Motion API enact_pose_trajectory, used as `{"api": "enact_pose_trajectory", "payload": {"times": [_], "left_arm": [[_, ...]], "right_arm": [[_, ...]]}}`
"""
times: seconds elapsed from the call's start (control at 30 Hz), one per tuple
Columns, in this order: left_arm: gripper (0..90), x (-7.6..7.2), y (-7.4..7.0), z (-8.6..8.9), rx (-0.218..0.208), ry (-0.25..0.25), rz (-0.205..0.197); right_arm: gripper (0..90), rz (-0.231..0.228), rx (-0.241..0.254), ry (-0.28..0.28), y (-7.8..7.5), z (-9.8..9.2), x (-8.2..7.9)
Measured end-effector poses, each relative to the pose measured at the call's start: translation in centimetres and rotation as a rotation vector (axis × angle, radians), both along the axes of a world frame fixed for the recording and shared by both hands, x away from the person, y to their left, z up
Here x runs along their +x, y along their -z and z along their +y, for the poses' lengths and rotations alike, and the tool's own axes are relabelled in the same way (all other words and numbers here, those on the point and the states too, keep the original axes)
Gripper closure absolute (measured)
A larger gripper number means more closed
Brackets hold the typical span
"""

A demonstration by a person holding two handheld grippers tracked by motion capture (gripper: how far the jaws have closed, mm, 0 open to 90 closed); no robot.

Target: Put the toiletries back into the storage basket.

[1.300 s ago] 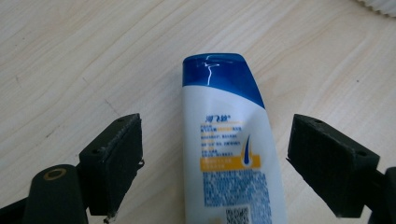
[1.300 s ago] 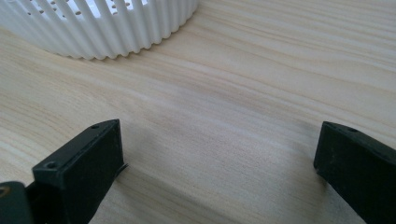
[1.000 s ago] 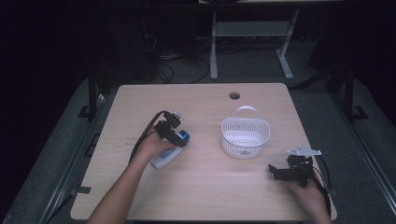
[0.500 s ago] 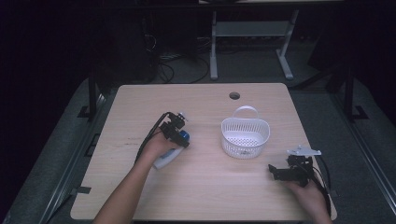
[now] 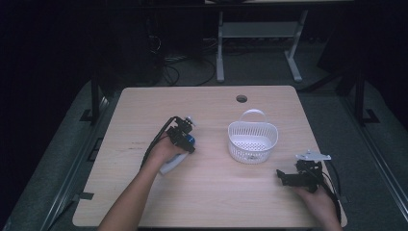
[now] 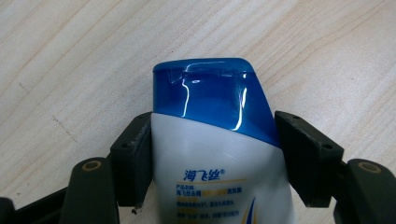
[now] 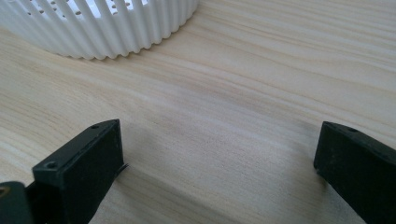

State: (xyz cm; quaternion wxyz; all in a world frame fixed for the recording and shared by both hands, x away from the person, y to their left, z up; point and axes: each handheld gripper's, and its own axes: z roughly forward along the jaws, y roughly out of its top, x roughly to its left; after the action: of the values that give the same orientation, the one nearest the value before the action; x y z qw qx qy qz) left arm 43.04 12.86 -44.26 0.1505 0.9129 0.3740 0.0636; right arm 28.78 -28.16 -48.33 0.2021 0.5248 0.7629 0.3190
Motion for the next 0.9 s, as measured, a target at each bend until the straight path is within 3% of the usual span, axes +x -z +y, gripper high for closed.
{"api": "enact_pose_trajectory", "payload": {"times": [0.53, 0.9], "left_arm": [[37.0, -0.2, -0.1, -0.3, 0.011, 0.022, -0.007], [37.2, -0.7, -1.2, 0.3, -0.028, 0.032, -0.026]], "right_arm": [[0.9, -0.001, 0.0, -0.003, 0.0, 0.0, 0.0], [0.9, -0.001, 0.001, -0.002, 0.0, 0.0, 0.0]]}}
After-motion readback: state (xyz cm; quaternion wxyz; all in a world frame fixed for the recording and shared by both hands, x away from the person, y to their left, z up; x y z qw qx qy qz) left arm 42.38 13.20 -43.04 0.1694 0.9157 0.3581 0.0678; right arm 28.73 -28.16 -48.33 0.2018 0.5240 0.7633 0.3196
